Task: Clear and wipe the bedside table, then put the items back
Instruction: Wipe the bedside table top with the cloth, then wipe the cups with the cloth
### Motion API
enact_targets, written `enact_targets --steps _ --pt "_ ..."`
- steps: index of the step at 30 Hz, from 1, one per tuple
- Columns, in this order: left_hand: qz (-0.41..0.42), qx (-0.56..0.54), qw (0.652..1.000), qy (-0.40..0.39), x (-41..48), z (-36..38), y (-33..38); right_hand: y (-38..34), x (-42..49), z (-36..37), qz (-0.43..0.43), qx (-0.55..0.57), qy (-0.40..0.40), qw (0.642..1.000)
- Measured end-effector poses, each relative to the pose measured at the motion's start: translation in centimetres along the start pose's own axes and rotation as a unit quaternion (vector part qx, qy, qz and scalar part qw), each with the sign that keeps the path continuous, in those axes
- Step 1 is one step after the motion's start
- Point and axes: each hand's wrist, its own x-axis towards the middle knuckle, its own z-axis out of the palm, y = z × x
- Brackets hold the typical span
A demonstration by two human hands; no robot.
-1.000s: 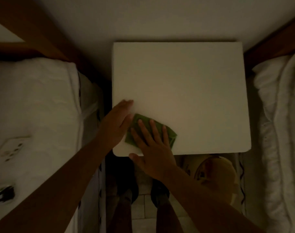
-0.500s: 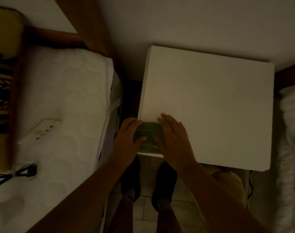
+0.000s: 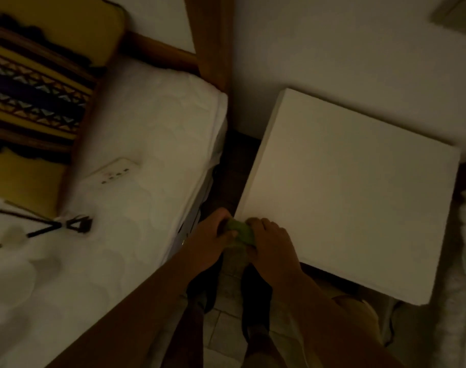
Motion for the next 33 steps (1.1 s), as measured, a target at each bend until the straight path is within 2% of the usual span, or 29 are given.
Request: enact_targets --steps 3,8,11,14,16,19,21,23,24,26,29,33 --pt "0.009 0.029 0.998 0.047 -3.0 -1.4 -0.4 -1.4 -0.6 0.0 -0.069 0.079 -0.048 0.993" --pt "0.018 0.005 0.992 0.128 -8.9 -5.6 -1.3 -7.4 -2.9 -1.7 -0.152 0.167 -0.143 0.964" --pt "-0.002 -0.009 0.981 0.193 -12.4 -8.1 -1.6 -11.3 -4.5 -3.2 -0.232 0.204 -0.142 0.941" --pt "-0.018 -0.141 0.960 0.241 -17.9 -10.2 -3.6 -16.9 -5.6 -4.3 -0.319 0.194 -0.134 0.918" --pt "-0.024 -0.251 0.944 0.214 -19.4 -10.3 -3.5 -18.6 -6.0 -5.8 -0.345 0.198 -0.125 0.909" --pt "-0.018 -0.432 0.880 0.198 -24.3 -11.5 -6.4 -23.9 -6.4 -4.3 -0.393 0.218 -0.206 0.869" --pt "-0.015 -0.529 0.826 0.193 -27.2 -11.8 -8.8 -27.4 -6.7 -2.3 -0.383 0.253 -0.283 0.842" --pt "-0.029 -0.602 0.772 0.201 -29.1 -11.3 -10.8 -30.2 -6.8 -0.5 -0.312 0.301 -0.341 0.834" --pt "-0.035 -0.612 0.761 0.212 -29.9 -11.0 -12.2 -31.6 -7.1 0.7 -0.288 0.315 -0.352 0.833" --pt "-0.038 -0.586 0.769 0.252 -31.1 -10.4 -14.6 -33.4 -7.4 3.0 -0.255 0.327 -0.332 0.847" --pt "-0.034 -0.587 0.758 0.282 -33.1 -10.1 -17.8 -35.4 -8.0 6.6 -0.181 0.373 -0.308 0.856" --pt "-0.026 -0.506 0.792 0.340 -35.0 -11.3 -22.4 -37.2 -8.1 10.4 -0.117 0.428 -0.298 0.845"
